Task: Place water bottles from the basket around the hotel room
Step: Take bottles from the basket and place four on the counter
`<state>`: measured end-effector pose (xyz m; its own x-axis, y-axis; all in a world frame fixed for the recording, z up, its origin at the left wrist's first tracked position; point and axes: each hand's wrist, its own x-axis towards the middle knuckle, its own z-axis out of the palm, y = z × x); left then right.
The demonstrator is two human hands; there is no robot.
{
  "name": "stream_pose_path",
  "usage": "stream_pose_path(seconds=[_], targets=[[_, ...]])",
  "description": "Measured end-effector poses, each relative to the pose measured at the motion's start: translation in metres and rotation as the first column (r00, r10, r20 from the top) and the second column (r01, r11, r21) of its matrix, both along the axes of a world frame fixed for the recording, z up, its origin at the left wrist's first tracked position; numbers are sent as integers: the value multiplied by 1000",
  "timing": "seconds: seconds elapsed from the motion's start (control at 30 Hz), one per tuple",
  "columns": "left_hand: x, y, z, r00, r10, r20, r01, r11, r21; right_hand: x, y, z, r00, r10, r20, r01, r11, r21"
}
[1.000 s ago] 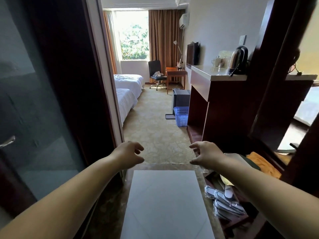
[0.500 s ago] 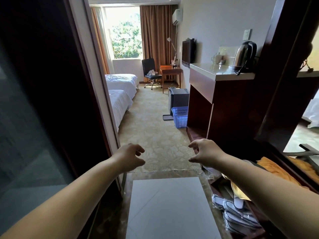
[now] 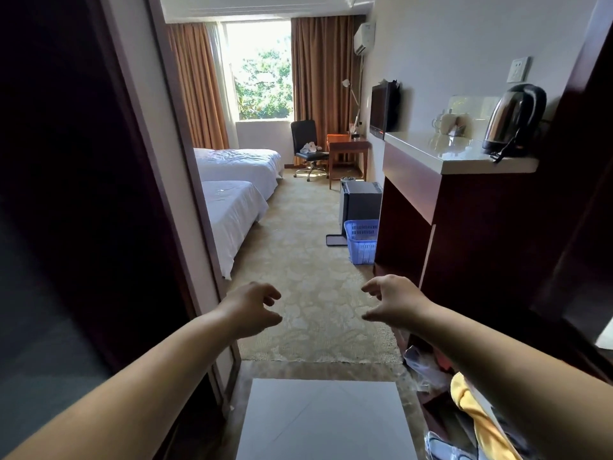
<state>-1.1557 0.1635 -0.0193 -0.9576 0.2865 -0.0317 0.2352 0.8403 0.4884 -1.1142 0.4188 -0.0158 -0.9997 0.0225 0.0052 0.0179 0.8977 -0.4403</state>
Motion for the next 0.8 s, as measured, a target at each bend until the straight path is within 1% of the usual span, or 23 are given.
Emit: stream_pose_path(seconds=[0.1,0.27,0.43,0.67,0.8], targets=[[-34,22,2,1000,-2,4,2,1000,-13,-33,23,1,1000,3,7,-3,1000,9],[-86,53,-3,1000,17,3,-17,1000,17,-83,59,2,1000,-10,-12,10,1000,0],[-126,71,-10,999,46,19,-47,996,79,-127,78,-4,997,-52,-60,49,998,-50],[-210,72,-26,998,47,34,-49,997,52,-210,82,-22,998,-63,-28,63,998,-11],[-272,68,-33,998,25,57,-27,999,21,-268,78,-30,996,-90,-10,90,996,-25]])
